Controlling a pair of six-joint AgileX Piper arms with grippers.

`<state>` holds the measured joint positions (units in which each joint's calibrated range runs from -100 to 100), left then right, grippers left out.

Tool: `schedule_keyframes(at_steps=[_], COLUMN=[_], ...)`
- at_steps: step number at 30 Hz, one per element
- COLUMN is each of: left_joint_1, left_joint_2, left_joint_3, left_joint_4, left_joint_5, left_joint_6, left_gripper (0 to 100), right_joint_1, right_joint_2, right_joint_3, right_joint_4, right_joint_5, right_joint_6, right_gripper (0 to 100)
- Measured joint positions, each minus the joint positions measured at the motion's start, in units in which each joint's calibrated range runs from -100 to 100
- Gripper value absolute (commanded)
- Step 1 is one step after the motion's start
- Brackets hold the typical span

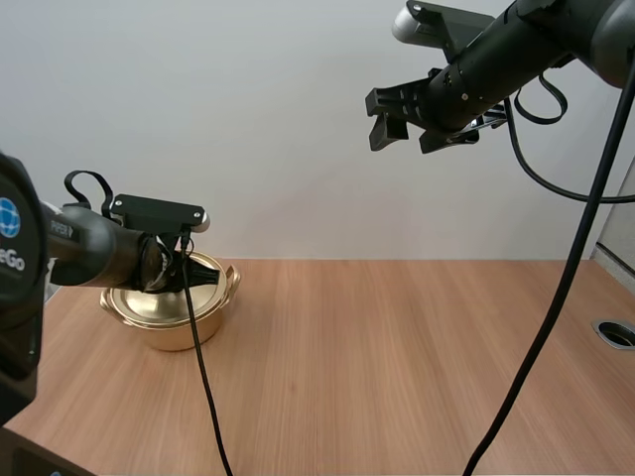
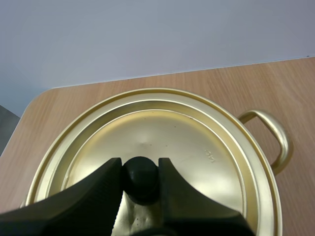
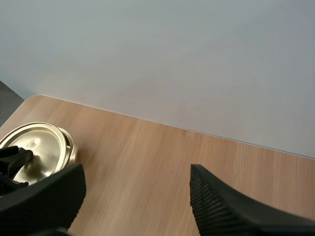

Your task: Open the pot, put the car inside, and close it

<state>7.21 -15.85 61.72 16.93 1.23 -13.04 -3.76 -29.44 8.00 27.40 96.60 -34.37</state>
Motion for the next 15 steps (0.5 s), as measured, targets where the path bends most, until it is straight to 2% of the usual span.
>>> schedule_keyframes(at_steps=[15], left_joint_1=[0.00], left_joint_2=[3.5], left_joint_3=[0.0], left_joint_4=[0.0], left_joint_5=[-1.8], left_joint_6=[-0.7], left_gripper=[27], right_joint_1=[0.0], right_joint_2=[-0.4], right_joint_3=[0.0], right_joint_4=[0.1], right_joint_5=[0.3], right_joint_6=[0.0], right_gripper=[100])
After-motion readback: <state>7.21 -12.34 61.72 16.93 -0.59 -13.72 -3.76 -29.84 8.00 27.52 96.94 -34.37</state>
